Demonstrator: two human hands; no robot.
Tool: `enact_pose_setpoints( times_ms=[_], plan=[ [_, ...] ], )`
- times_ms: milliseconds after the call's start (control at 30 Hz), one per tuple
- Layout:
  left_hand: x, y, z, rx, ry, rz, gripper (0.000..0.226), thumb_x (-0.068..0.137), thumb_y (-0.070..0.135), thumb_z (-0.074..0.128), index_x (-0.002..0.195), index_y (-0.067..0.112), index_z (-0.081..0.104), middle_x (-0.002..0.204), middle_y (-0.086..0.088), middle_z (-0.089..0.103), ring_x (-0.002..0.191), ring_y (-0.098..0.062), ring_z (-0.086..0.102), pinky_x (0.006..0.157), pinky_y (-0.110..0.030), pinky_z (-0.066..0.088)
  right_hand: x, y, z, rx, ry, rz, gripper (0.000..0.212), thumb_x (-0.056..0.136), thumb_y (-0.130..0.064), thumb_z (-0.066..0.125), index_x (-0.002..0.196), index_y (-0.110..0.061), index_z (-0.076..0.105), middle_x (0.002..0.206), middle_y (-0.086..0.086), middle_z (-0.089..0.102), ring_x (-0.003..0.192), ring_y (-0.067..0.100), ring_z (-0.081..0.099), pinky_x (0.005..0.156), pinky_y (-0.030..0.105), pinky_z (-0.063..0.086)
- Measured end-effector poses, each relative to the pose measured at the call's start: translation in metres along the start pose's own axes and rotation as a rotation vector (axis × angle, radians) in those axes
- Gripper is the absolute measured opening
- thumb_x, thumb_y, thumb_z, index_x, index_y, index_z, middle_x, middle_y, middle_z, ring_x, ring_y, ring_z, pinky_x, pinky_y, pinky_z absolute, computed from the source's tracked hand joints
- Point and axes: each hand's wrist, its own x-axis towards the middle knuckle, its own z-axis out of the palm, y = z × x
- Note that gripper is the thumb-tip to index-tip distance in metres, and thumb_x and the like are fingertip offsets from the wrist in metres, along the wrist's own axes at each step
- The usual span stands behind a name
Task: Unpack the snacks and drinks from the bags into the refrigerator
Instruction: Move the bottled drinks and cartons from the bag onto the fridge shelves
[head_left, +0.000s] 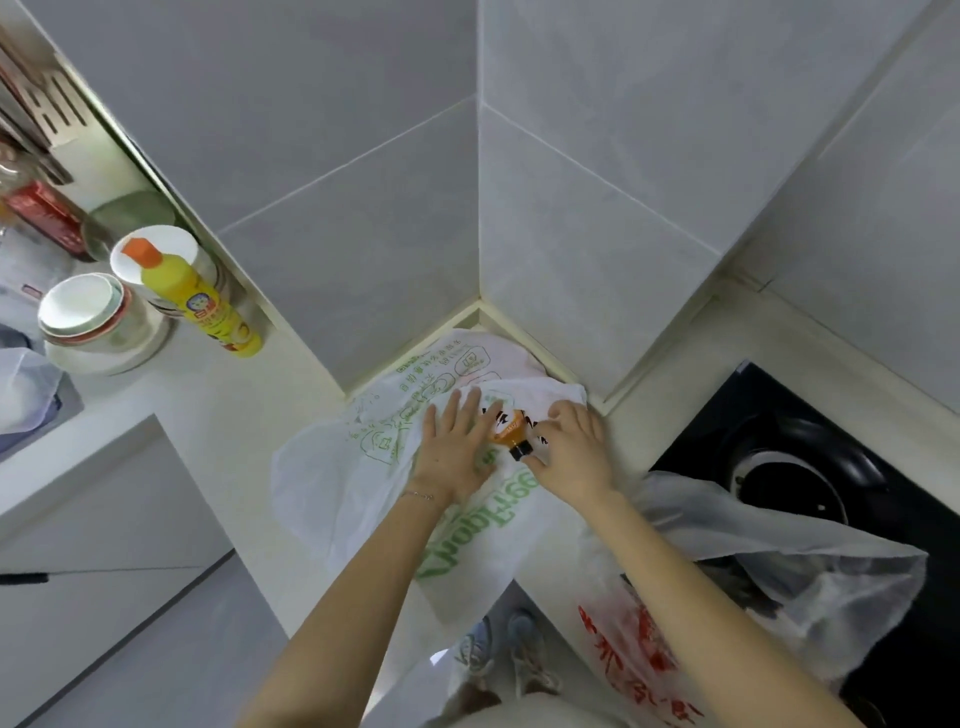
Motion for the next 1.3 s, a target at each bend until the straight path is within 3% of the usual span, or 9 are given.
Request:
enact_pose_setpoints(
  times_ms=[133,267,567,633,700,800,1067,1167,1300],
  plan=[
    [0.003,-0.008,0.003,0.002,0.039,0.026,0.076,0.098,0.045,0.045,0.154,0.032,-0.004,0.162,-0.003,-0.015,0.149,-0.027,-0.015,0.119,-0.053,-0.005,0.004,-0.011,0.015,-0.026,0.050,0.085,0.034,0.063,-0.041,0.083,0.082,-0.017,0.070,0.099,0.010,0.053,0.099,0.035,0.052,0.098,0.046,0.039],
    [0.001,-0.014,0.006,-0.012,0.077,0.054,0.077,0.097,0.042,0.050,0.155,0.032,-0.001,0.163,-0.003,-0.009,0.149,-0.027,-0.012,0.119,-0.052,-0.006,0.011,-0.024,0.026,-0.159,0.028,0.150,0.045,0.060,-0.055,0.080,0.080,-0.016,0.071,0.111,0.011,0.055,0.105,0.034,0.047,0.101,0.048,0.029],
    [-0.003,-0.017,0.010,-0.083,0.125,0.058,0.079,0.095,0.042,0.053,0.155,0.031,0.003,0.164,-0.003,-0.005,0.150,-0.026,-0.009,0.120,-0.050,-0.006,0.011,-0.035,0.031,-0.081,0.126,0.204,0.037,0.060,-0.043,0.083,0.084,-0.018,0.073,0.112,0.009,0.058,0.110,0.029,0.044,0.102,0.045,0.025],
    [-0.005,-0.016,0.008,-0.135,0.173,0.052,0.079,0.095,0.042,0.053,0.155,0.030,0.004,0.164,-0.003,-0.003,0.150,-0.026,-0.007,0.120,-0.049,-0.004,0.008,-0.037,0.022,0.015,0.158,0.205,0.029,0.072,-0.042,0.074,0.083,-0.016,0.072,0.103,0.005,0.062,0.105,0.026,0.051,0.093,0.037,0.033],
    [-0.008,-0.013,0.003,-0.191,0.251,0.055,0.077,0.094,0.040,0.055,0.155,0.029,0.008,0.163,-0.003,0.003,0.150,-0.026,-0.003,0.119,-0.048,-0.004,0.003,-0.041,0.005,0.144,0.152,0.215,0.031,0.082,-0.041,0.066,0.086,-0.011,0.068,0.085,0.003,0.064,0.084,0.023,0.060,0.069,0.028,0.039],
    [-0.010,-0.009,-0.006,-0.249,0.380,0.082,0.076,0.092,0.034,0.060,0.154,0.030,0.017,0.162,-0.002,0.012,0.150,-0.024,0.001,0.119,-0.046,-0.005,-0.001,-0.050,-0.020,0.245,0.205,0.220,0.026,0.087,-0.039,0.063,0.096,-0.015,0.066,0.078,-0.003,0.065,0.069,0.013,0.056,0.049,0.016,0.025],
    [-0.028,0.005,-0.032,-0.545,0.506,0.089,0.058,0.084,0.039,0.068,0.136,0.025,0.048,0.138,0.009,0.053,0.137,-0.016,0.037,0.119,-0.051,0.015,-0.010,-0.070,-0.064,0.375,0.252,0.114,0.033,0.082,-0.038,0.071,0.106,-0.016,0.069,0.094,0.000,0.072,0.084,0.016,0.065,0.069,0.031,0.052],
    [-0.044,0.004,-0.042,-0.679,0.489,0.060,0.050,0.077,0.045,0.069,0.123,0.029,0.058,0.111,0.017,0.066,0.100,-0.005,0.060,0.098,-0.039,0.045,-0.017,-0.078,-0.070,0.475,0.260,0.068,0.035,0.080,-0.038,0.074,0.109,-0.021,0.069,0.098,-0.005,0.072,0.089,0.013,0.066,0.075,0.029,0.053],
    [-0.072,0.002,-0.037,-0.784,0.476,-0.042,0.051,0.071,0.043,0.081,0.115,0.035,0.058,0.101,0.022,0.066,0.092,0.003,0.061,0.078,-0.022,0.052,-0.026,-0.083,-0.067,0.690,0.246,0.061,0.036,0.087,-0.044,0.066,0.116,-0.023,0.065,0.105,-0.008,0.070,0.097,0.008,0.063,0.084,0.025,0.050]
  ],
)
